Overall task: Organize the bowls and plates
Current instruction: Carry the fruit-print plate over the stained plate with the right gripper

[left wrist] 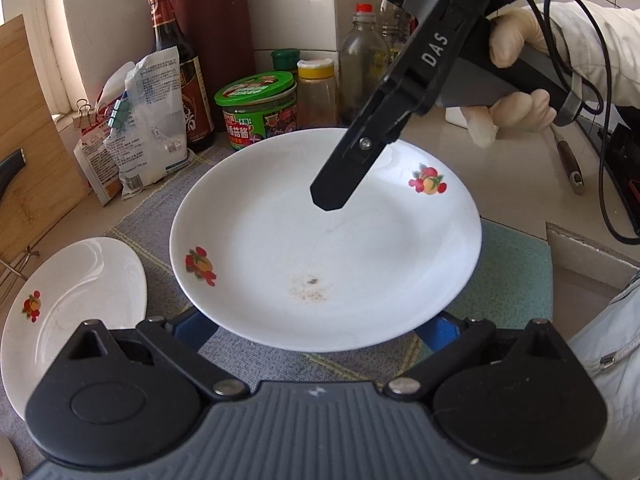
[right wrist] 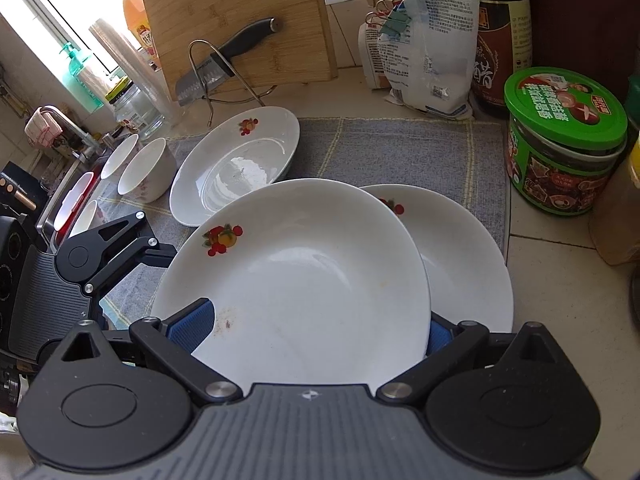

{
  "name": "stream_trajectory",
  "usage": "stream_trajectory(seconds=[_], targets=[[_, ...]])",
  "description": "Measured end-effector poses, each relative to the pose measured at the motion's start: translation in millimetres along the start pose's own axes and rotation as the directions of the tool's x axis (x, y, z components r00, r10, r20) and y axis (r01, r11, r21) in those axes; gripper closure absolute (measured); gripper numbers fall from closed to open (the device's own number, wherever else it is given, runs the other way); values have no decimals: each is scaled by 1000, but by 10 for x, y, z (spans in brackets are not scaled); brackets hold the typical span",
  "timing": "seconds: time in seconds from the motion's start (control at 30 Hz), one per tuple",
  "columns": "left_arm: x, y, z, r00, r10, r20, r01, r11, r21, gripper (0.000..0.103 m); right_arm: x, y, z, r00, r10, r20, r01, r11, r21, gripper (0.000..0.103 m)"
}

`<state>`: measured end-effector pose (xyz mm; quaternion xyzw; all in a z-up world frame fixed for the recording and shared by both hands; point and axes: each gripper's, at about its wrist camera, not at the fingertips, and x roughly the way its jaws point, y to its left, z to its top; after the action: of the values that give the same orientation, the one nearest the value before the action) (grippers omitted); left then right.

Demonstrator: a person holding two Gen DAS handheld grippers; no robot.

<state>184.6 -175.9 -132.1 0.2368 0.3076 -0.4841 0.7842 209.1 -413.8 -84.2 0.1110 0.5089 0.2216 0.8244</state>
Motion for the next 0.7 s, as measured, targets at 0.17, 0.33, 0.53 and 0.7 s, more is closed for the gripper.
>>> stream_trajectory(seconds=[0.17,0.33,0.53,0.7], targets=[[64,29,39,1000,-6,-14,6,1000,-13,2,49,-80,29,1000,3,-7,-2,1000,8,0],[111,45,64,1000,-7,-23,7,1000,-24,2,86,-164,48,1000,8,-6,-7,1000,25,0],[158,56,78,999,-17,-32,16,1000,-21,2,89,-213,17,1000,4,-7,-3,999,40,0],[190,83,93,999,-19,-35,18,1000,-24,2,87,-264,-4,1000,-2,-6,3,998,59,0]])
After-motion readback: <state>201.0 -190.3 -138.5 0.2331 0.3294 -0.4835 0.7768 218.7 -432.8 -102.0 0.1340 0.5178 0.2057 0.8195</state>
